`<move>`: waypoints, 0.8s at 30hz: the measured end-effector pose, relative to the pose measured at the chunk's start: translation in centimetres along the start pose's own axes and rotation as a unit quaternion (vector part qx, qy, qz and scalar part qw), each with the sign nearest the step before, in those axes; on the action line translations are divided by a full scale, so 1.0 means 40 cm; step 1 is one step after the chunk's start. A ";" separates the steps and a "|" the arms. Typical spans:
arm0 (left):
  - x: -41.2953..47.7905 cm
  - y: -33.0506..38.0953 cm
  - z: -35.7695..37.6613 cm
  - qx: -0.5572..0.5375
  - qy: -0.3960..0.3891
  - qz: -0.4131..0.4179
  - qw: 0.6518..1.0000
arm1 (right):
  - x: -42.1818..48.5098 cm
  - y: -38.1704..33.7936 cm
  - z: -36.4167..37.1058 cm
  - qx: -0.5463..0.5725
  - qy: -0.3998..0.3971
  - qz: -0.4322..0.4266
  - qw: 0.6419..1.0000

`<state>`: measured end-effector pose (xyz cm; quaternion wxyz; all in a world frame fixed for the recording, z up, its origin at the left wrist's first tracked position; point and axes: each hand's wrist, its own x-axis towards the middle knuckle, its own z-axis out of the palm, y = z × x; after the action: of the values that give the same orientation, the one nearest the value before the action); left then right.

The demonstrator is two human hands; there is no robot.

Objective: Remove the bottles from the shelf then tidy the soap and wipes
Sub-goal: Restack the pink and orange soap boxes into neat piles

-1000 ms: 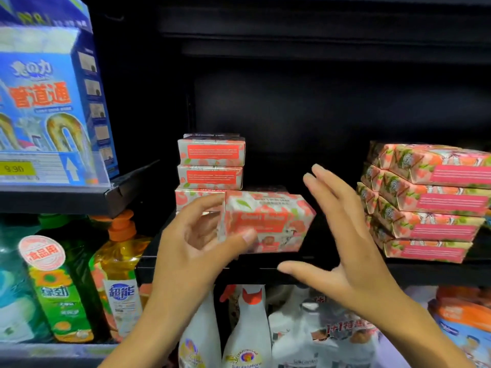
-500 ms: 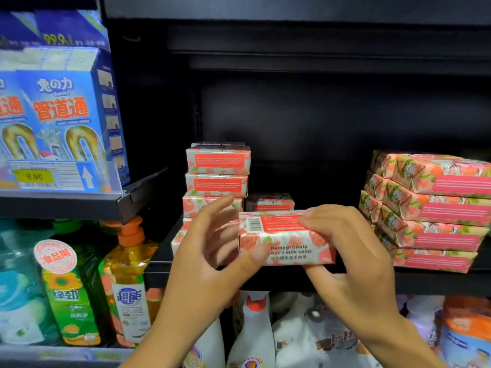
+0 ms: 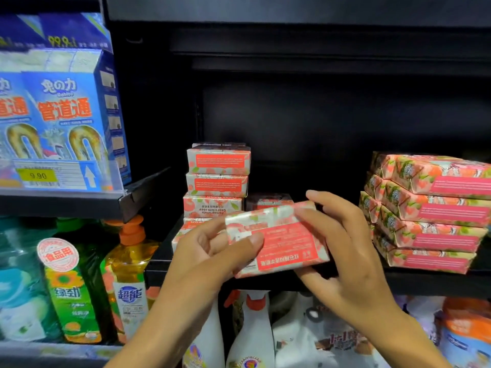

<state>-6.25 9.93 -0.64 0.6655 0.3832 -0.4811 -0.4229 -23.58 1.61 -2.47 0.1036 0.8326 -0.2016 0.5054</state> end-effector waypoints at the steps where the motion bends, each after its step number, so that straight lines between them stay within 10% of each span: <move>1: -0.001 0.004 0.002 0.011 0.002 0.025 1.000 | 0.001 0.004 -0.007 0.020 -0.026 0.022 0.999; 7: 0.004 -0.025 -0.006 0.143 -0.013 0.166 0.976 | 0.011 0.017 -0.029 0.167 -0.101 0.116 0.974; 13: 0.005 -0.044 -0.016 0.326 -0.045 0.290 0.899 | 0.009 0.009 -0.023 0.121 0.002 0.050 0.991; 24: 0.011 -0.022 -0.080 0.219 0.002 0.187 0.958 | 0.019 -0.016 0.028 0.085 0.038 0.002 0.996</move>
<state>-3.25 9.54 -2.10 0.6338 0.4235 -0.6235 -0.1739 -22.09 1.59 -2.30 0.0395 0.8181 -0.1556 0.5522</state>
